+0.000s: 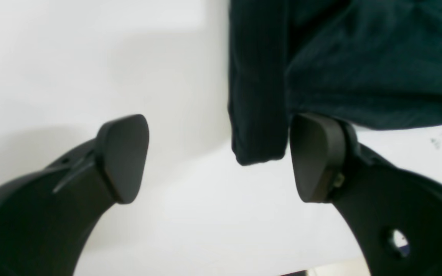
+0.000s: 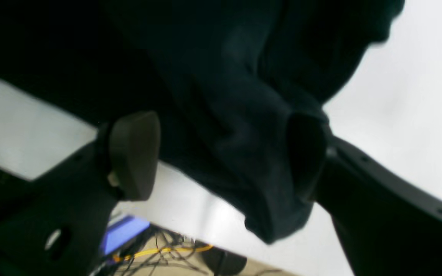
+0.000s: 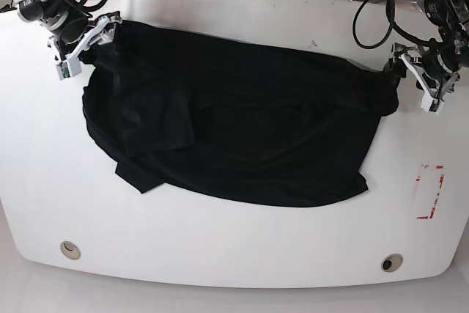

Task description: Fold the T-shirt properly

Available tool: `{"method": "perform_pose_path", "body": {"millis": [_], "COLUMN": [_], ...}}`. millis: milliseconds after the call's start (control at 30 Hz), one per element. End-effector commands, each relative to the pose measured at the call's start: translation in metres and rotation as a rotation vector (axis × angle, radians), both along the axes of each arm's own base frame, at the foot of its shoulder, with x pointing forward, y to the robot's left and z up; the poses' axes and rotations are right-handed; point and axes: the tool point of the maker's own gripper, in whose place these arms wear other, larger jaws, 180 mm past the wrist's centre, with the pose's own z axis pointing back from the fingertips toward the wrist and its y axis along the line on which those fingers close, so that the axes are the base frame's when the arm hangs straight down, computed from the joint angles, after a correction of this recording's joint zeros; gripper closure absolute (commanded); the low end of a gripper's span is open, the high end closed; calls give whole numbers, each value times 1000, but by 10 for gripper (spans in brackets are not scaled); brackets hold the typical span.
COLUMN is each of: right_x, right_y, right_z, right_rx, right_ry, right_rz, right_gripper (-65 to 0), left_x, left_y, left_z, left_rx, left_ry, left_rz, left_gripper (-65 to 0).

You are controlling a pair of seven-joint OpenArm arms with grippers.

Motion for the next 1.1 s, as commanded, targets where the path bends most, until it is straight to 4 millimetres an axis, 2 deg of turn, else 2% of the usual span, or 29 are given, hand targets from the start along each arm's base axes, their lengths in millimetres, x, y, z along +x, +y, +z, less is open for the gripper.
{"method": "perform_pose_path", "body": {"millis": [0,133,400,600,800,900,1000,1067], "right_x": [3,8,-2,-16,-28,-29,-32,-35], "right_y": [-9,-21,-40,-43,-35,-31,-29,-29], "right_z": [4,0,-10,-29,-47,-50,-55,-60], "right_rx": [-56,-129,-236,-208,-147,-128,-115,-102], "right_ry": [-9,12,87,154,179,178,192,207], "right_rz": [-6,-28,-57,-72,-96,-105,-109,-114], "right_gripper": [-488,-488,-488,-488,-488,-488,-487,-468], "left_x": [12,17,22,31,28,23,22,25], "left_y": [4,-9,-20,-26,-23,-17,-15,-19], "left_z": [10,3,-7,-4,-10,-22,-30,-35], "left_rx": [-10,-36,1,-17,-10,4,12,12], "left_ry": [-65,-76,-53,-76,-55,-12,6,12], "left_rz": [4,-33,-101,-96,-90,-76,-66,-84], "left_gripper": [-529,-529,-529,-529,-528,-496,-419,-363]}}
